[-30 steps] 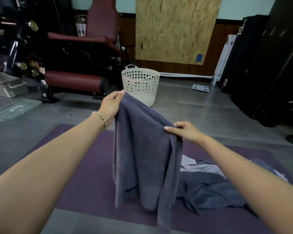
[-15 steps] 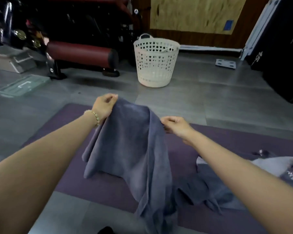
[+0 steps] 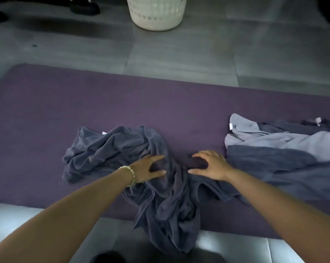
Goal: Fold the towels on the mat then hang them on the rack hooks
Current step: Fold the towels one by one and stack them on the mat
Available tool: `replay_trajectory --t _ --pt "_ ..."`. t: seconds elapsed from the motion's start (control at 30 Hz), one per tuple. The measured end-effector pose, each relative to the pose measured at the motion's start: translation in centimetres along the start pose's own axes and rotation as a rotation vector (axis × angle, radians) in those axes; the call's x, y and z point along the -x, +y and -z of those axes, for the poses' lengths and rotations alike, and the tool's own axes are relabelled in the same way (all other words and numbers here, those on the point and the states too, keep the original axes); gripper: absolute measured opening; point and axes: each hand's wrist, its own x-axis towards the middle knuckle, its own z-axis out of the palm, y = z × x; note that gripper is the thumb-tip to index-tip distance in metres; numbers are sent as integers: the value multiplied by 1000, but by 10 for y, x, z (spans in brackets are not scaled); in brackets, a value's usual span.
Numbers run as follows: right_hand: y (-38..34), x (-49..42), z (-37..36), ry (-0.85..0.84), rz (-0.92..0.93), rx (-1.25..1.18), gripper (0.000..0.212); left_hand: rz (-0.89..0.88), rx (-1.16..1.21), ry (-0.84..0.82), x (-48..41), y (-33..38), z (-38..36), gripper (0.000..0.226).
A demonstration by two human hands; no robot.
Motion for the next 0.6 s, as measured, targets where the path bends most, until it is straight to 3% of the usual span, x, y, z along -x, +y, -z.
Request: replay_trajectory --t 0.13,0.3,0.43,0.5,0.6 --pt "55 14 -11 -60 -44 153 104 15 -105 -60 -29 14 -31 72" --pt "62 17 -34 185 -32 -23 83 -17 -60 118 -53 26 -45 55" --pt "64 20 -31 150 -65 -205 59 -104 -16 233 -65 28 -46 30" --pt "67 17 2 386 -110 -340 60 -146 47 312 -71 35 -39 31" --pt "79 21 94 916 -284 -340 61 -176 144 477 -76 56 -24 30"
